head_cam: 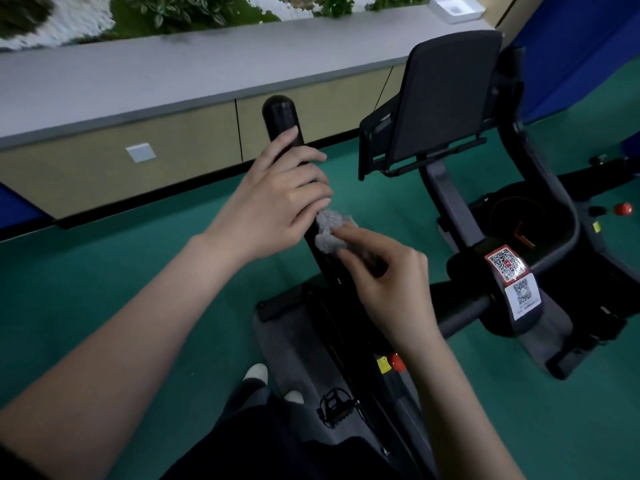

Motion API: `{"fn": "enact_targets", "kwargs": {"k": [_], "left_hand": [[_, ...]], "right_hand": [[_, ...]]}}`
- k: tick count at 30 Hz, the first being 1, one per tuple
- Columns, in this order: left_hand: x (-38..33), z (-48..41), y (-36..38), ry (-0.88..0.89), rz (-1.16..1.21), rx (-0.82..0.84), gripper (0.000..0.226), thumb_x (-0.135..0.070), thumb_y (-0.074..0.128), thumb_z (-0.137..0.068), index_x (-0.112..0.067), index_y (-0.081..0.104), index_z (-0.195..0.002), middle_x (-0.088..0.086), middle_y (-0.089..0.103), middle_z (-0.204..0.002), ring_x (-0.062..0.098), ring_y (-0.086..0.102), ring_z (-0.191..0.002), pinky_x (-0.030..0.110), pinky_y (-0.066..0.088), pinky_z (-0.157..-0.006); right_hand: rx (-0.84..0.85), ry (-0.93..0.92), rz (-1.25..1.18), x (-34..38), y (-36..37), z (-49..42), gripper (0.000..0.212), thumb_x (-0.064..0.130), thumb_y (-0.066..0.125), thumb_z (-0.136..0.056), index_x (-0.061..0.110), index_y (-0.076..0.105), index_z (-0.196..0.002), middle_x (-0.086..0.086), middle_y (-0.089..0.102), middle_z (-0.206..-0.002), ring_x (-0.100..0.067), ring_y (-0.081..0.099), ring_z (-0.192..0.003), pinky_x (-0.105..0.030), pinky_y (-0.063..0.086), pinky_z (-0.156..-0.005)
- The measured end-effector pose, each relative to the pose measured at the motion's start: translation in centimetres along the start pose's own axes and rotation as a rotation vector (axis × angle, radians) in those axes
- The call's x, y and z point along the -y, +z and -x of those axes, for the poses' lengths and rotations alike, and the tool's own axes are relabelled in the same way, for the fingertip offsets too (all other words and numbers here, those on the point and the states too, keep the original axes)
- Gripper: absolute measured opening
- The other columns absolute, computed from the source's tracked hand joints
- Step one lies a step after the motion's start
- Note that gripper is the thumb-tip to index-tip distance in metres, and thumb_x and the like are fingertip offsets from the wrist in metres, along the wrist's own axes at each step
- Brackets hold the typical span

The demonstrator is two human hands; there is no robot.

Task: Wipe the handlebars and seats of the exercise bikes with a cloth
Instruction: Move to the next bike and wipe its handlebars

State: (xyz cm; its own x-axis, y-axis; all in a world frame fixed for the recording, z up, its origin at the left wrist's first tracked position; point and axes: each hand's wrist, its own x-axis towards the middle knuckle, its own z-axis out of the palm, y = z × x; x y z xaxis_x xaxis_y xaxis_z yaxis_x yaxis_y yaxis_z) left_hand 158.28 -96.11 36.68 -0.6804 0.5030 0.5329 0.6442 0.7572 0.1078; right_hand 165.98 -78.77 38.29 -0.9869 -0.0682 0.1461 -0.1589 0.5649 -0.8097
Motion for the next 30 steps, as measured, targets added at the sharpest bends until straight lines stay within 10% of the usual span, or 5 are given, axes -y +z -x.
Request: {"fn": "enact_targets", "kwargs": {"k": [14,30], "left_hand": [[0.3,-0.1,0.2,-0.036,0.02,0.029,0.031,-0.029,0.049,-0.094,-0.011,0.073,-0.086,-0.001,0.065,-0.087,0.023,0.054,-0.105,0.037,0.007,-0.116],[3.2,-0.3,0.6,0.231,0.032,0.023,0.034,-0.033,0.043,-0.098,-0.017,0.071,-0.088,-0.004,0.066,-0.089,0.021,0.058,-0.104,0.039,0.019,-0.11]], "right_hand": [[-0.085,-0.391,0.405,-3.3,-0.5,6.1,0.022,-0.001,0.066,-0.086,0.006,0.073,-0.105,-0.007,0.064,-0.123,-0.031,0.058,-0.097,-0.038,0.049,-0.083],[-0.782,0.11,0.678,1.0,8.1,7.1,0.028,0.004,0.058,-0.091,0.005,0.066,-0.117,-0.008,0.063,-0.123,-0.03,0.049,-0.108,-0.039,0.043,-0.098]]}}
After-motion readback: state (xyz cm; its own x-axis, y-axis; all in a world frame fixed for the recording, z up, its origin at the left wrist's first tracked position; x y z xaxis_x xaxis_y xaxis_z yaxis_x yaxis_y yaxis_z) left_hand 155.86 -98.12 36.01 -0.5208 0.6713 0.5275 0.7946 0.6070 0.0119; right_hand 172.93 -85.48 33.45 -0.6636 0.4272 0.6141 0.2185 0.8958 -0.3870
